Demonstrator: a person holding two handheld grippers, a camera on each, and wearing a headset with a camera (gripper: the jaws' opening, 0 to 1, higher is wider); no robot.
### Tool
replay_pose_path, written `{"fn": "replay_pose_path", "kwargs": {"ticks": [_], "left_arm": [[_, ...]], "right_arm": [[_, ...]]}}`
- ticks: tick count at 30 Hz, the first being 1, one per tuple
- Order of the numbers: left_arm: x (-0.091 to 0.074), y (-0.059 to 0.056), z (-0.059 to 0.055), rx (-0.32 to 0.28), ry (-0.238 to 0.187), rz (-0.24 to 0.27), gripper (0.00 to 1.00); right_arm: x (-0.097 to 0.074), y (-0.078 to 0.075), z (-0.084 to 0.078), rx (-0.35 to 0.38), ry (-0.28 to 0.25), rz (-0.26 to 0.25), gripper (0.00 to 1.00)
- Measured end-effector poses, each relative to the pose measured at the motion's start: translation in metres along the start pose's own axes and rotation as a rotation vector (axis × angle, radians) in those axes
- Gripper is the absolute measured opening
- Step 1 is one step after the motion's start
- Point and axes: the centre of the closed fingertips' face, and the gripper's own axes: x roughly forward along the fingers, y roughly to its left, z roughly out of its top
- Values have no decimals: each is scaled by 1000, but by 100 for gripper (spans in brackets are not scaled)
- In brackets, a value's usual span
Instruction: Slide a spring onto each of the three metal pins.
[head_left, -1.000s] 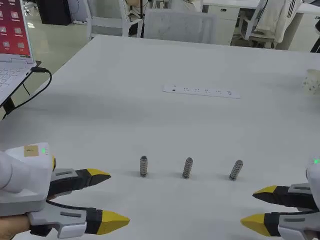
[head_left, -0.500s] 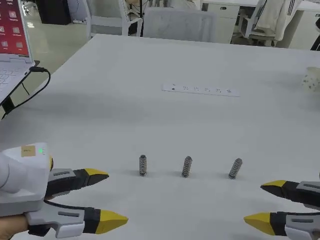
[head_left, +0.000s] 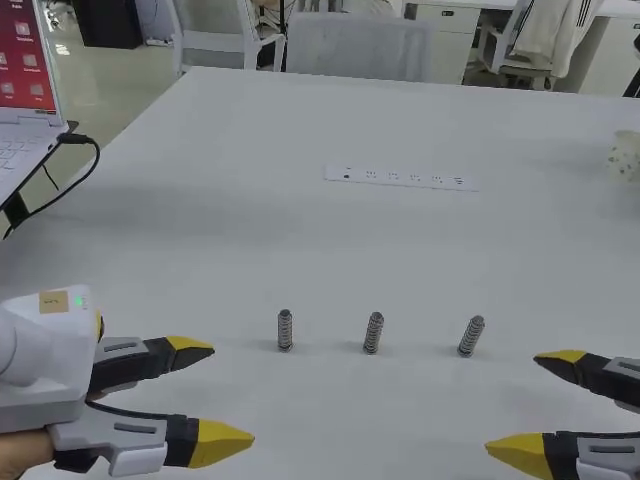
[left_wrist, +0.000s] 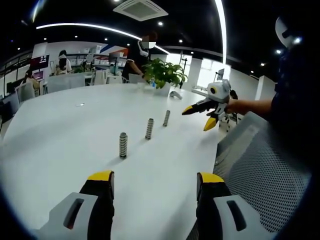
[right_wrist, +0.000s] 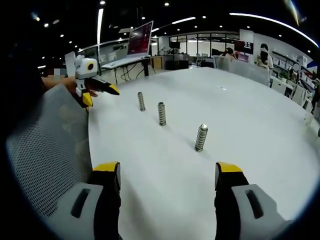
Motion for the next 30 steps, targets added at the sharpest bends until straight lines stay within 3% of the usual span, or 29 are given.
{"fn": "replay_pose_path", "kwargs": {"ticks": [11,20,30], "left_arm": [[0,3,1,-26,-14,13,69],[1,8,4,-35,-42,42,84],[3,10,3,-51,-42,43,93]], "right_arm": [[0,-1,3,8,-9,4,82],[2,-2,6,13,-21,2,84],[3,-5,10,22,-42,-11,86]]}}
